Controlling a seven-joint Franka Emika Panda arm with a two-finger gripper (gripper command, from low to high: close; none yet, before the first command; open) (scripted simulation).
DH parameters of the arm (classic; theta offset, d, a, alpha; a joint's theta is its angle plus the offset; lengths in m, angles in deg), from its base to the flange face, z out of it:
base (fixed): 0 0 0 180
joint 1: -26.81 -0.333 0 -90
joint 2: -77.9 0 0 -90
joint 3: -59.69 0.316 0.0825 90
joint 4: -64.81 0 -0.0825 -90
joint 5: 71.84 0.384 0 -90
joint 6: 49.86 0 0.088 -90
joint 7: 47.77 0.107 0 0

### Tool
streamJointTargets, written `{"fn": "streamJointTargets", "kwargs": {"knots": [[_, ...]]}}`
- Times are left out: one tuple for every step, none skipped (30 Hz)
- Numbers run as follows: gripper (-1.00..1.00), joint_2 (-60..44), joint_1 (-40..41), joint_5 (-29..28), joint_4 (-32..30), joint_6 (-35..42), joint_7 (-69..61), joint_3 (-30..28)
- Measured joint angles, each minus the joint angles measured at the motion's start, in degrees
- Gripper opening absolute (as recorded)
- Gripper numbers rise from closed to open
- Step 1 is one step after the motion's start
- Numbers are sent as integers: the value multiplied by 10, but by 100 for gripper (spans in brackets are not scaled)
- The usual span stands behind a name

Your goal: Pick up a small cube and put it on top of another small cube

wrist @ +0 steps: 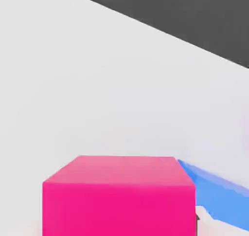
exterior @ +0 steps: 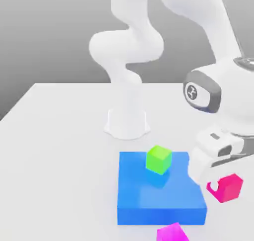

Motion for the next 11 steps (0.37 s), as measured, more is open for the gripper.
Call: {"fn": "streamJointTargets", "kwargs": {"knots": [[-100,0,16,6,12,11,-25,-8],[-100,-1,33,12,25,22,-48,-15],[-100,-2,49,18,37,33,-72,-23],[-100,-13,56,17,43,28,-81,-29],[-100,-29,58,13,47,16,-83,-33],[-100,-47,57,6,49,0,-81,-38],[-100,-67,55,0,51,-18,-77,-44],[100,-81,52,-6,52,-31,-74,-47],[100,-81,52,-6,52,-31,-74,-47],[100,-81,52,-6,52,-31,-74,-47],[100,-81,52,-6,52,-31,-74,-47]]}}
